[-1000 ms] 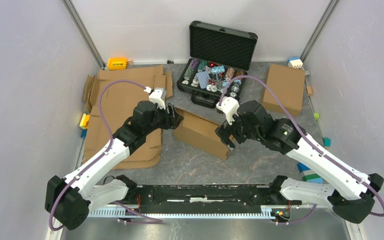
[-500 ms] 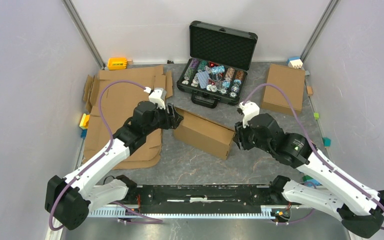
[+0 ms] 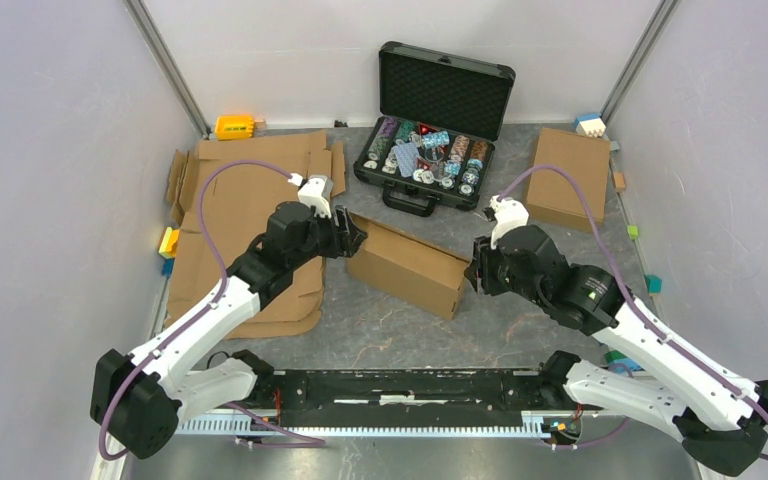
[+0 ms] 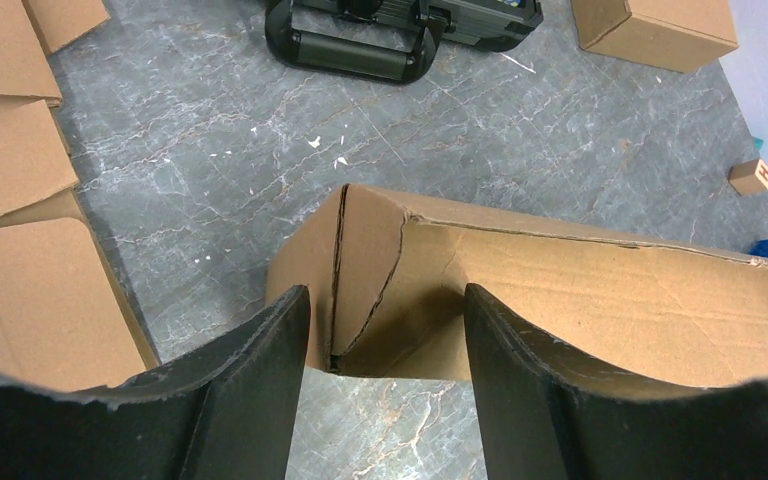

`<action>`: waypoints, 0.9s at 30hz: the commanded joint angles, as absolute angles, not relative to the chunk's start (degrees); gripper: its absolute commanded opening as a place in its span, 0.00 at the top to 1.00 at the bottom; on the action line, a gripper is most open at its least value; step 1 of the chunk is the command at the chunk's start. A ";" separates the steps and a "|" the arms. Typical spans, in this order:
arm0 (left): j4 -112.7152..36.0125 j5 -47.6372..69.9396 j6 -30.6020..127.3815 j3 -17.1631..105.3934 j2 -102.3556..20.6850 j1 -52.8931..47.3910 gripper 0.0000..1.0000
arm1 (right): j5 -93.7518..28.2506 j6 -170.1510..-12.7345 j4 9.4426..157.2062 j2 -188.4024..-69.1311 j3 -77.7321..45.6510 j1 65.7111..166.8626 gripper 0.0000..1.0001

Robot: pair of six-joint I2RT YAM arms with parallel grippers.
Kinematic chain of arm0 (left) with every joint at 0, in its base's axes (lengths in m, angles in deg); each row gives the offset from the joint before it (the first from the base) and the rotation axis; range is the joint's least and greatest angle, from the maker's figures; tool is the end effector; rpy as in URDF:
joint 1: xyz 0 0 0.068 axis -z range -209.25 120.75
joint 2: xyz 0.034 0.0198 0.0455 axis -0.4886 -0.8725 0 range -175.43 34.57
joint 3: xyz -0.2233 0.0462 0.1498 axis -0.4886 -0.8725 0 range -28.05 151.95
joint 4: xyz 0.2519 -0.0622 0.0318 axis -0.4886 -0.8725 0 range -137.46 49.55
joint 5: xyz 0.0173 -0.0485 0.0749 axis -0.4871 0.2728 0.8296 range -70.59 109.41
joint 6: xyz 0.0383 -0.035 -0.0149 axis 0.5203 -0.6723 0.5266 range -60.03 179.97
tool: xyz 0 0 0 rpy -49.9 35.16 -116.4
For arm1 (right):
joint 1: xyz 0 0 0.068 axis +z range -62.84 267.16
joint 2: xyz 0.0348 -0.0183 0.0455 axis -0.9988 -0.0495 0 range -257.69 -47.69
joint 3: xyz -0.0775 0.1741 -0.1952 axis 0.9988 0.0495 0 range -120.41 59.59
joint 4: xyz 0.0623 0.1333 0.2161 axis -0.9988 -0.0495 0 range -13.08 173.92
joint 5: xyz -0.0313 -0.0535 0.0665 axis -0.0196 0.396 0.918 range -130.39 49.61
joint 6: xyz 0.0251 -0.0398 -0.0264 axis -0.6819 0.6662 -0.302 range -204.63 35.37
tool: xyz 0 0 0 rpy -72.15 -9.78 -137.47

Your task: Fold the paper box

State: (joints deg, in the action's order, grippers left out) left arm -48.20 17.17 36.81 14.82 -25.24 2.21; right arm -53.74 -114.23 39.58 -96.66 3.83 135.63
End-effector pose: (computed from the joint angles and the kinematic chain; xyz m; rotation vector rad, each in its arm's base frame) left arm 0.2028 -0.1256 0.2819 0.1750 2.0538 -0.6420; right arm 0.1183 0.1211 0.3349 -0.2406 2.2380 0.4929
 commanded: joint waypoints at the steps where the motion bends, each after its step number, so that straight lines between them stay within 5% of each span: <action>1: -48.80 16.79 35.62 14.52 -26.11 2.04 0.36 | -56.91 -114.75 38.53 -96.02 4.10 135.33 0.61; 7: -49.15 16.77 35.62 14.58 -26.06 2.04 0.36 | -56.16 -116.30 40.35 -95.80 4.98 135.32 0.79; 21: -49.20 16.96 35.54 14.50 -26.09 2.07 0.37 | -60.98 -118.45 36.14 -97.49 5.97 135.32 0.71; 27: -49.46 17.07 35.36 14.89 -26.43 2.25 0.39 | -58.53 -120.21 38.04 -96.15 5.69 135.32 0.86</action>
State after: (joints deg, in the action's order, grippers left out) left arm -47.77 16.19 36.77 14.82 -25.70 2.23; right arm -58.50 -118.04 37.68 -97.64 5.75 135.52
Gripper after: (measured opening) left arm 0.623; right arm 0.156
